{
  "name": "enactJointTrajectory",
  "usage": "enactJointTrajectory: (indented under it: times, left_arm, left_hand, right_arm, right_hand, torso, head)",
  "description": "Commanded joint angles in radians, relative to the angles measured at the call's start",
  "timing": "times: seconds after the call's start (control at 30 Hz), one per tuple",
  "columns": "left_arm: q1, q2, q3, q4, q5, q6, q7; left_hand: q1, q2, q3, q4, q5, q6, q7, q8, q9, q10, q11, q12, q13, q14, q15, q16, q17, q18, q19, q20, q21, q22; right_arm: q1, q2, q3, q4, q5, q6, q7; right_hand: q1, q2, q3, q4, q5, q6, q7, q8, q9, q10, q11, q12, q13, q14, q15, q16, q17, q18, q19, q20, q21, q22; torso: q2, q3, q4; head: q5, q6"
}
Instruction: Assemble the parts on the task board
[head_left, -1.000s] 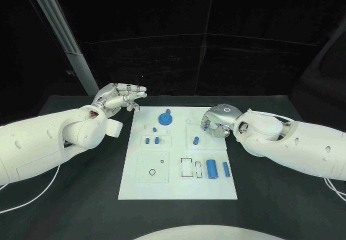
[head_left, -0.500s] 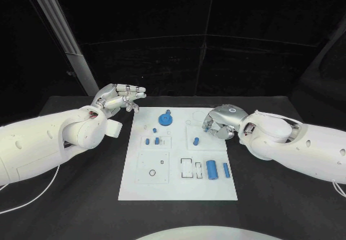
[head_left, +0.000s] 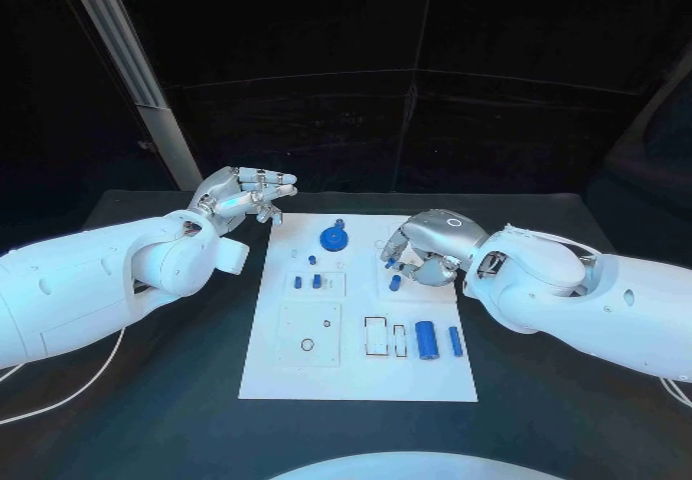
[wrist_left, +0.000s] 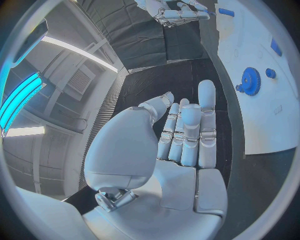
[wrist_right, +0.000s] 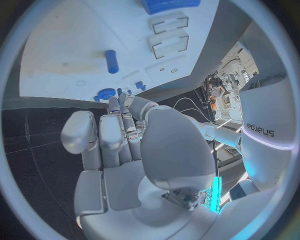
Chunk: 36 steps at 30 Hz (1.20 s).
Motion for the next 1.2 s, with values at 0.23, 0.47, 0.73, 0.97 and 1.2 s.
enactJointTrajectory:
  times: [0.23,0.47,0.73,0.97,1.2]
  left_arm:
    - [0.001,0.007,0.001,0.003,0.004,-0.001,0.007]
    - [0.001,0.011,0.001,0.006,0.004,-0.003,0.006]
    - [0.002,0.02,0.001,0.008,0.004,-0.004,0.005]
    - [0.002,0.028,0.001,0.007,0.004,-0.005,0.004]
    - [0.002,0.032,0.001,0.007,0.004,-0.005,0.004]
  left_hand:
    - [0.004,0.003,-0.005,-0.004,0.006,-0.002,0.006,0.002,-0.001,-0.007,0.002,0.005,-0.001,-0.006,0.001,-0.004,-0.001,0.014,-0.008,0.001,-0.006,-0.001]
    - [0.004,0.003,-0.005,-0.004,0.006,-0.002,0.006,0.002,-0.001,-0.007,0.002,0.005,-0.001,-0.006,0.001,-0.004,-0.001,0.014,-0.008,0.001,-0.006,-0.001]
    - [0.006,0.003,-0.005,-0.004,0.006,-0.002,0.006,0.003,-0.001,-0.008,0.002,0.006,-0.001,-0.006,0.001,-0.003,-0.001,0.014,-0.008,0.001,-0.007,-0.002]
    - [0.006,0.003,-0.005,-0.004,0.006,-0.002,0.006,0.003,-0.001,-0.008,0.002,0.006,-0.001,-0.006,0.001,-0.003,-0.001,0.014,-0.008,0.001,-0.007,-0.002]
    - [0.006,0.003,-0.005,-0.004,0.006,-0.002,0.006,0.003,-0.001,-0.008,0.002,0.006,-0.001,-0.006,0.001,-0.003,-0.001,0.014,-0.008,0.001,-0.007,-0.002]
  right_arm:
    - [0.001,0.073,0.0,0.004,0.049,-0.024,0.038]
    - [-0.015,0.142,-0.001,-0.04,0.072,-0.006,0.054]
    - [-0.061,0.204,-0.005,-0.082,0.067,0.022,0.066]
    - [-0.086,0.236,-0.009,-0.104,0.051,0.051,0.07]
    - [-0.094,0.251,-0.011,-0.114,0.042,0.069,0.07]
  right_hand:
    - [0.007,0.004,0.004,-0.004,0.008,0.009,0.0,-0.001,0.001,0.008,0.003,-0.003,0.001,0.026,-0.005,0.003,-0.001,-0.015,0.006,-0.004,0.004,0.001]
    - [0.006,0.004,0.004,-0.004,0.009,0.009,0.0,-0.001,0.0,0.008,0.003,-0.004,0.001,0.026,-0.005,0.003,-0.002,-0.014,0.006,-0.004,0.004,0.0]
    - [0.005,0.005,0.004,-0.003,0.01,0.009,0.0,-0.002,0.0,0.008,0.003,-0.005,0.0,0.025,-0.005,0.001,-0.004,-0.014,0.005,-0.004,0.003,-0.001]
    - [0.004,0.006,0.004,-0.003,0.01,0.008,0.001,-0.003,0.0,0.007,0.003,-0.006,0.0,0.025,-0.005,0.0,-0.006,-0.014,0.005,-0.004,0.003,-0.003]
    - [0.003,0.006,0.004,-0.003,0.011,0.008,0.001,-0.003,0.0,0.007,0.003,-0.006,0.0,0.025,-0.005,0.001,-0.006,-0.014,0.004,-0.004,0.003,-0.003]
  torso:
    - [0.0,-0.0019,0.0022]
    - [0.001,-0.0013,0.0003]
    - [0.003,-0.0012,0.0009]
    - [0.002,0.0,-0.0002]
    - [0.002,0.0007,-0.0004]
  head:
    - [0.045,-0.011]
    - [0.088,-0.025]
    - [0.11,-0.042]
    - [0.114,-0.047]
    - [0.115,-0.05]
